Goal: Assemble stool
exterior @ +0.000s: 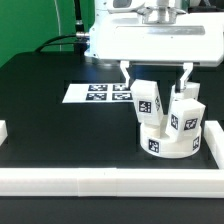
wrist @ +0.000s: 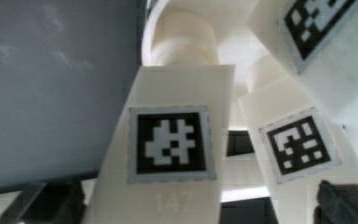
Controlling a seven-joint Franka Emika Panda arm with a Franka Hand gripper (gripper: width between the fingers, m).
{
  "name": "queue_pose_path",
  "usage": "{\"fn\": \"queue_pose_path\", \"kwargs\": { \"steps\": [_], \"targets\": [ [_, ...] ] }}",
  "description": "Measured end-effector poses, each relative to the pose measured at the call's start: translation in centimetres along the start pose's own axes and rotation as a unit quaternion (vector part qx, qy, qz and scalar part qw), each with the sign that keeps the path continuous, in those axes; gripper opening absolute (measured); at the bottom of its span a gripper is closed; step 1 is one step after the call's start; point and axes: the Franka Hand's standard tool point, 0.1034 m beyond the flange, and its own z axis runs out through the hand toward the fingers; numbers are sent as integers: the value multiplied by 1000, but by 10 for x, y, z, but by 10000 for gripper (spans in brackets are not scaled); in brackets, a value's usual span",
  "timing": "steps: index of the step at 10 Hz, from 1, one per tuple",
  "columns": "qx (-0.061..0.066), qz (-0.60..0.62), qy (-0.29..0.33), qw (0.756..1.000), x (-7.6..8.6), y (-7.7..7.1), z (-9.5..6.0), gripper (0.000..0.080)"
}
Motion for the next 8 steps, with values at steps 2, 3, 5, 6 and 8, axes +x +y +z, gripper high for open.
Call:
{"fn": "queue_pose_path", "kwargs": {
  "steps": [2,3,5,6,8],
  "targets": [
    [-1,-11,-4,1000,4,3,-3,649],
    [-1,-15,-5,1000,7,6,-4,649],
    [-5,-28,-2,1000,17,18,-9,649],
    [-8,-36,0,999,22,26,-12,649],
    [-6,-41,-5,999,35,35,-21,649]
  ]
}}
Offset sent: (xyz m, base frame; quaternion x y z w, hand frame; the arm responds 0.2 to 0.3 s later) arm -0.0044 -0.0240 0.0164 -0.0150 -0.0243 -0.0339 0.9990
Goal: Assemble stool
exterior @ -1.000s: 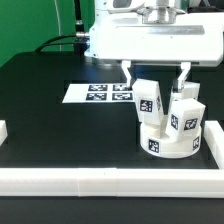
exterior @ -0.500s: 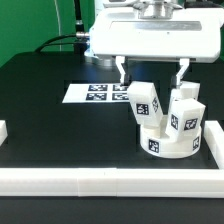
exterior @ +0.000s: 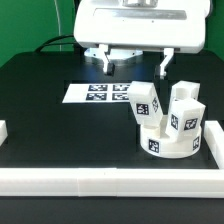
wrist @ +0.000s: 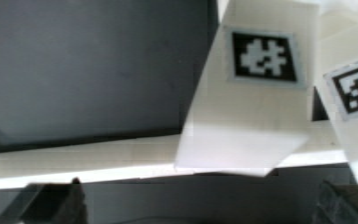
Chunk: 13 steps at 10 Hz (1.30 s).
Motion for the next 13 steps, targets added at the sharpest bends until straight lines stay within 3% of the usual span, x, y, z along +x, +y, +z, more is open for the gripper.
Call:
{"fn": "queue_pose_path", "kwargs": {
  "steps": [2,5,6,7,11,13],
  "targets": [
    [3,6,0,1000,10,5,-7,649],
    [3,6,-19,1000,4,4,-2,649],
    [1,1,-51,999,-8,2,7,649],
    [8,4,-101,995,-13,-2,9,649],
    [26,4,-236,971,-23,-14,6,649],
    [27,8,-272,962,-19,-13,7,649]
  ]
}}
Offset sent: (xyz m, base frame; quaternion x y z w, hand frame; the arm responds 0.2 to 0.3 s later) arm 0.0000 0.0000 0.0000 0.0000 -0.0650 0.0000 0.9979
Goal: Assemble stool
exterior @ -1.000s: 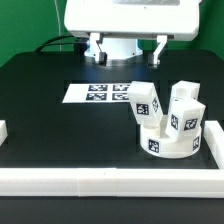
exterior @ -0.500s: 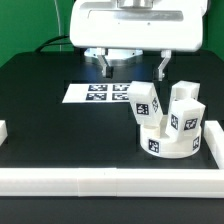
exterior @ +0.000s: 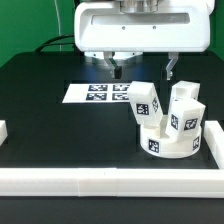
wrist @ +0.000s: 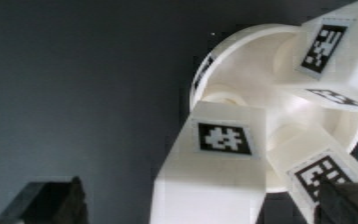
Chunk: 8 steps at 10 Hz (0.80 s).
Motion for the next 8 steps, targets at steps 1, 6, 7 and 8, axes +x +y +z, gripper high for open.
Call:
{"fn": "queue_pose_path", "kwargs": {
  "steps": [1,6,7,8],
  "targets": [
    [0,0,-2,1000,0,0,1,649],
    [-1,-67,5,998,4,5,-2,649],
    [-6,-114,5,994,5,6,-2,649],
    [-13,-161,14,987,7,6,-2,649]
  ]
}}
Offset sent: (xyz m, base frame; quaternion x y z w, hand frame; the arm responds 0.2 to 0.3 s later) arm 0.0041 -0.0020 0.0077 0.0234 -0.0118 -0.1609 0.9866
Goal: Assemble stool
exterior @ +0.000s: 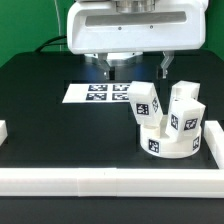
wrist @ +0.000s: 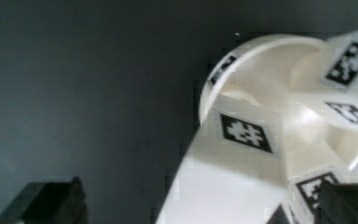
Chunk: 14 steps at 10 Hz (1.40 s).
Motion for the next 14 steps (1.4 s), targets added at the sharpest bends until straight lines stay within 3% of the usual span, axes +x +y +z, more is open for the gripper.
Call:
{"fn": "queue_pose_path", "kwargs": {
  "steps": [4,8,10,13,14],
  "targets": [
    [-14,-201,5,979,2,1,0,649],
    [-32,-301,-7,953,1,10,0,649],
    [-44,-388,-19,920,1,9,0,649],
    [-51,-486,-33,872,1,6,1,649],
    [-53,-491,-35,869,2,6,1,649]
  ]
}}
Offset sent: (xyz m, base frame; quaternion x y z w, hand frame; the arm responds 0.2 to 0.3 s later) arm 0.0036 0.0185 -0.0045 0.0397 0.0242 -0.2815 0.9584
